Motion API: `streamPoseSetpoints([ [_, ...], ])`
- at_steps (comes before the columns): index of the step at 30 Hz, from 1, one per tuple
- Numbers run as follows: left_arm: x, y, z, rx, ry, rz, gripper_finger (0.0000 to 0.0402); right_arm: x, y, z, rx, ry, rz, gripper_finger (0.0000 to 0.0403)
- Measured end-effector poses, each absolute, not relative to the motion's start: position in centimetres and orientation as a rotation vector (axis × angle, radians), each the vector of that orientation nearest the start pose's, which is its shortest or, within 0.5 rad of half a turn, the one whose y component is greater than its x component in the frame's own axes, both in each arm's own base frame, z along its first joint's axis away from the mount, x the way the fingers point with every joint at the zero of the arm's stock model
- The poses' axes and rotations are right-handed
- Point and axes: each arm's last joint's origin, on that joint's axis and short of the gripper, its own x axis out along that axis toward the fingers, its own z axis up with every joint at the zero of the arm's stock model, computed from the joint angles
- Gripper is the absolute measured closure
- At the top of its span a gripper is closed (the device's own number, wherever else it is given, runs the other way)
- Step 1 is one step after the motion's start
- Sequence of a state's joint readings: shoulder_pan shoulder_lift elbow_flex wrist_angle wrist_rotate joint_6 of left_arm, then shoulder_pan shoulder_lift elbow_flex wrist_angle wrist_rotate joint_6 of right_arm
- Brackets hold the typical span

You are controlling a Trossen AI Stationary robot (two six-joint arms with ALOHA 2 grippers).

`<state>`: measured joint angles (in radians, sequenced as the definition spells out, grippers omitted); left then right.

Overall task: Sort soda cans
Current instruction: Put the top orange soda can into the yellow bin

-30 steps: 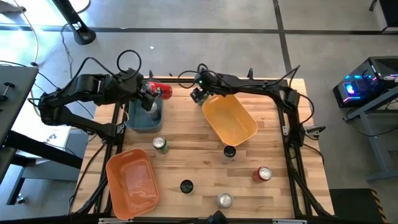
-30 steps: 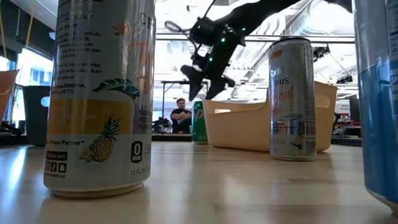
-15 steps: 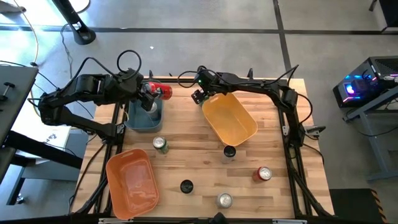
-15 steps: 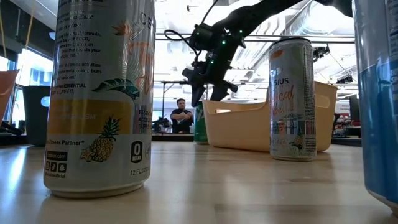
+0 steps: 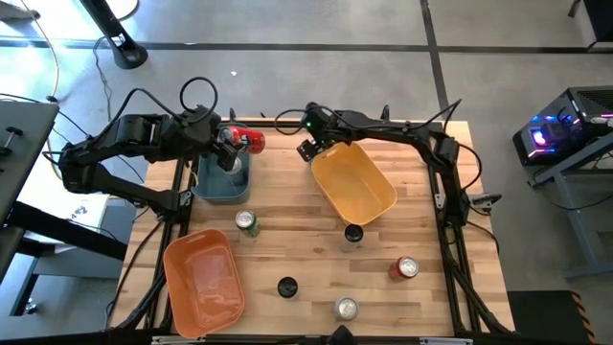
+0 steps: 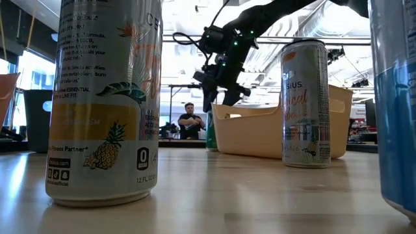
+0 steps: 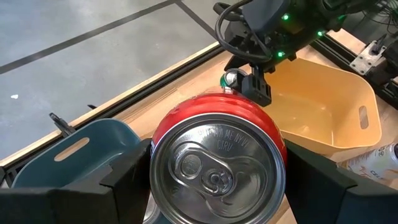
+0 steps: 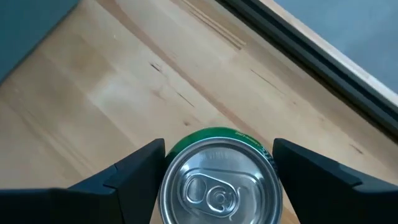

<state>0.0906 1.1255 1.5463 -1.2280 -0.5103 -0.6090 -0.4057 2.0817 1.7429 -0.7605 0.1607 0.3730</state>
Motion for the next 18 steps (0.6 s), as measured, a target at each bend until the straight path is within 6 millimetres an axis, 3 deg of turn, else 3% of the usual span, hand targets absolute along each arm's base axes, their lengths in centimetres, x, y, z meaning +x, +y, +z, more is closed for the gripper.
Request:
streamPoseSetpoints([
  [4, 16.77, 2.95, 42.94, -0.388, 0.597, 0.787, 0.0124, 40.54, -18.09, 22.34, 0.464, 1.006, -0.692, 0.0131],
  [9, 16.76, 2.97, 42.94, -0.385, 0.597, 0.791, 0.0124, 40.55, -18.09, 22.35, 0.434, 1.012, -0.69, 0.0181],
  [18, 16.55, 2.96, 42.76, -0.372, 0.624, 0.801, 0.0124, 40.3, -18.81, 22.41, 0.416, 1.002, -0.7, 0.0181],
])
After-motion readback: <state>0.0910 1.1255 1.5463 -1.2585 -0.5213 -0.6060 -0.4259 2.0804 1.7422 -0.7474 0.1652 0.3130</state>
